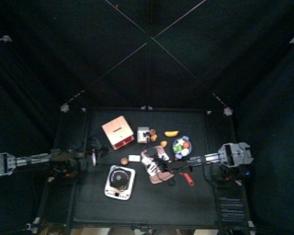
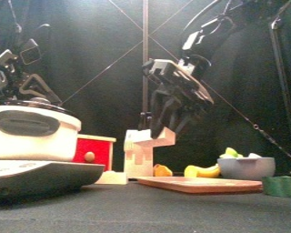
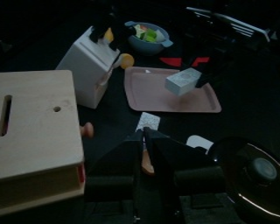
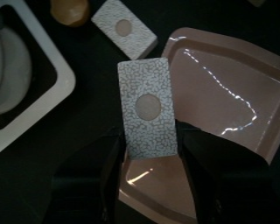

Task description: Place rice on plate and grab rice

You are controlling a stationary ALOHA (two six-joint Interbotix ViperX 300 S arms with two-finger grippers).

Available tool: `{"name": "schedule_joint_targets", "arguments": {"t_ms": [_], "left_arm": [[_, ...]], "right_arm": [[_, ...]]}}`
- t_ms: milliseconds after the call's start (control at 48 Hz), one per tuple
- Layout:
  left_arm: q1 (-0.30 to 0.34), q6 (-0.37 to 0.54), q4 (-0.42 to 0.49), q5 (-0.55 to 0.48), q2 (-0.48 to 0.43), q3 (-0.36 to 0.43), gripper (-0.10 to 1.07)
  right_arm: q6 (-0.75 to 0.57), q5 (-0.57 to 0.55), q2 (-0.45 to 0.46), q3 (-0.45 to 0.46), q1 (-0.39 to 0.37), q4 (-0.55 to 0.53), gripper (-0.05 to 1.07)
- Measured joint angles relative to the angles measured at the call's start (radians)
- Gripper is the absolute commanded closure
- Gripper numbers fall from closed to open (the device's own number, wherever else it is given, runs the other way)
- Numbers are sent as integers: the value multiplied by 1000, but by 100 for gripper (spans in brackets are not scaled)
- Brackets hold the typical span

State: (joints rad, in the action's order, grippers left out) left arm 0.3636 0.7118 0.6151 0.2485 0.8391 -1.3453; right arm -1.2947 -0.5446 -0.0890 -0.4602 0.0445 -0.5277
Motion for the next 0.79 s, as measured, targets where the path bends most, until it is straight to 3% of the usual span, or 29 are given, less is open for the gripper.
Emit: {"name": "schedule_joint_targets", "arguments": {"t_ms": [396,792], "left_arm": [[0,0,0,0,0,0,42],[0,-2,0,0,-2,0,42]], "right_arm": [[-445,-74,-64,-20,5,-284,32],[-492,-126,-158,38,18,-279,31]]}}
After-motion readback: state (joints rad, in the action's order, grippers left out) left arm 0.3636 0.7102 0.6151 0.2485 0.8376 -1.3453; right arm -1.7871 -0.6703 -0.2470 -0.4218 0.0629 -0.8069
